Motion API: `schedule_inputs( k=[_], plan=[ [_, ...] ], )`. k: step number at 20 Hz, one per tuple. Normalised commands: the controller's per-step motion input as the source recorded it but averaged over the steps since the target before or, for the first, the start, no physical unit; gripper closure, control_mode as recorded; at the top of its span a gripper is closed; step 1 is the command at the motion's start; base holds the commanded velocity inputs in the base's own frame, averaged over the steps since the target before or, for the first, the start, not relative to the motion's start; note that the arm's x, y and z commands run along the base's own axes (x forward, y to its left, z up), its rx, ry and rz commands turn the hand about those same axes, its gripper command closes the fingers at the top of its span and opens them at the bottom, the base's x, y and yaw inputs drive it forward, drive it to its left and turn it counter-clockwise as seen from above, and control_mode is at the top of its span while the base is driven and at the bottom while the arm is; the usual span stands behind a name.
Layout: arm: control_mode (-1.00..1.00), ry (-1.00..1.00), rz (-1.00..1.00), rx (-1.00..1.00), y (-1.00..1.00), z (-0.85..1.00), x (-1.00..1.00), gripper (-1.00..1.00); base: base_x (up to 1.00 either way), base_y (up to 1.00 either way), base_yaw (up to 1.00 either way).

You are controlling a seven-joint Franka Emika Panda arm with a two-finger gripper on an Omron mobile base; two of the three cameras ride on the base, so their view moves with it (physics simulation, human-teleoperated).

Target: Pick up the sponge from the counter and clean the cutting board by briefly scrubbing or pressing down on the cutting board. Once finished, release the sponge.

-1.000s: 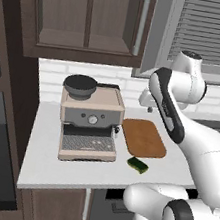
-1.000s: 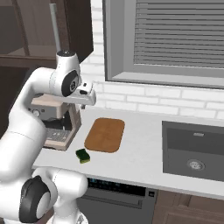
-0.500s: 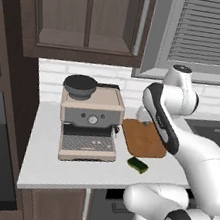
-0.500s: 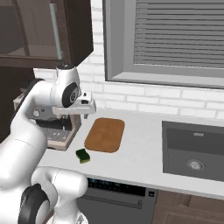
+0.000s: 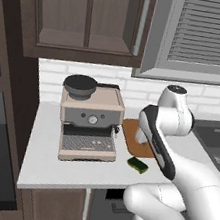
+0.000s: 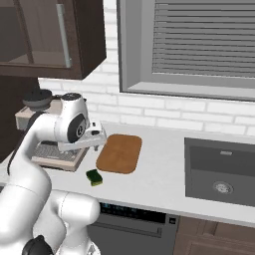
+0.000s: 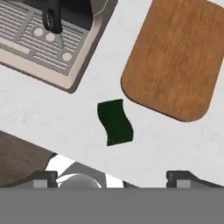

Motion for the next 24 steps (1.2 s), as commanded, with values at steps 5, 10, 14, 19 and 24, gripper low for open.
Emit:
schedule_inputs(
  k=[5,10,14,19,24],
  plan=[
    [-1.0,0.0,0.0,0.01,0.0,-0.39,-0.01,-1.0,0.0,0.0,0.0],
    [-1.0,0.0,0.0,0.0,0.0,-0.37,0.0,-1.0,0.0,0.0,0.0],
    [-1.0,0.0,0.0,0.0,0.0,-0.34,0.0,-1.0,0.0,0.0,0.0],
    [-1.0,0.0,0.0,0.0,0.0,-0.33,0.0,-1.0,0.0,0.0,0.0],
    [-1.0,0.0,0.0,0.0,0.0,-0.32,0.01,-1.0,0.0,0.0,0.0]
  ],
)
